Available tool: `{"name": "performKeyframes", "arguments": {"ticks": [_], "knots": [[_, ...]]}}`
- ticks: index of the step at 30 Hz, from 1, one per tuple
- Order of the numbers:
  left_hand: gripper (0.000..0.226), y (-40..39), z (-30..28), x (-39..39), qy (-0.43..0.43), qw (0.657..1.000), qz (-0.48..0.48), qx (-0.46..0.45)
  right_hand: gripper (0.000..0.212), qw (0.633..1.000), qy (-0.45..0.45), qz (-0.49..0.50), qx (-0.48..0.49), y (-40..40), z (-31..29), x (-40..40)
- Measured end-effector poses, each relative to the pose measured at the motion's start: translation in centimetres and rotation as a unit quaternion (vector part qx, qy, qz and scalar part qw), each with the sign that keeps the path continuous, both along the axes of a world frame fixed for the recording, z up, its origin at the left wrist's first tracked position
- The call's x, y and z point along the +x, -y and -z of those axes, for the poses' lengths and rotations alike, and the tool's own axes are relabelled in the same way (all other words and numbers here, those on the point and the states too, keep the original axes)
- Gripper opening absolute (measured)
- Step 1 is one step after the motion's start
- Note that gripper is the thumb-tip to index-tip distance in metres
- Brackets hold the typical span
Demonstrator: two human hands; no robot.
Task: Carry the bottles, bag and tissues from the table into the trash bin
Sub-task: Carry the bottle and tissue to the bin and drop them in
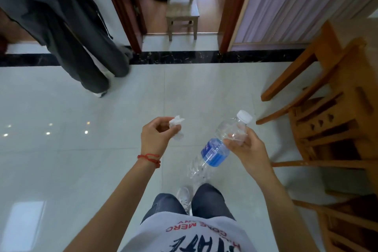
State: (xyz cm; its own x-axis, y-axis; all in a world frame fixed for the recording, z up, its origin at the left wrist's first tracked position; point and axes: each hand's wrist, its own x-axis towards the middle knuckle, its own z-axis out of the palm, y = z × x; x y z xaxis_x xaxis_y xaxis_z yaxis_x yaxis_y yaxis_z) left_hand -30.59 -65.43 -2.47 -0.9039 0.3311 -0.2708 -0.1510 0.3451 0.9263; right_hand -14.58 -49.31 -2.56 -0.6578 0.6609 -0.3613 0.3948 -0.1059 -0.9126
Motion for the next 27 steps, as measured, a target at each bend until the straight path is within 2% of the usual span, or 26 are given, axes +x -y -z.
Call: {"name": "performKeyframes", "arguments": {"ticks": [8, 17, 24, 25, 27], "knots": [[0.015, -9.6, 1.2, -9.1, -0.001, 1.0, 0.014, -0.001, 0.051, 1.0, -0.006, -0.001, 0.013, -10.1, 0.6, -9.4], [0.016, -21.0, -0.2, -19.8, -0.026, 1.0, 0.006, 0.0, 0.115, 0.997, 0.025, -0.043, 0.061, -22.7, -2.1, -20.8], [0.017, -28.4, -0.2, -27.2, -0.022, 1.0, 0.008, 0.007, 0.083, 0.998, 0.027, -0.031, 0.048, -29.0, -2.1, -28.2], [0.017, -29.5, 0.0, -28.4, -0.015, 1.0, 0.012, 0.009, 0.085, 0.998, 0.03, -0.029, 0.051, -29.9, -2.0, -29.2], [0.017, -31.8, 0.2, -30.8, -0.006, 1.0, 0.024, 0.013, 0.104, 0.998, 0.028, -0.016, 0.053, -31.8, -2.0, -31.3]]}}
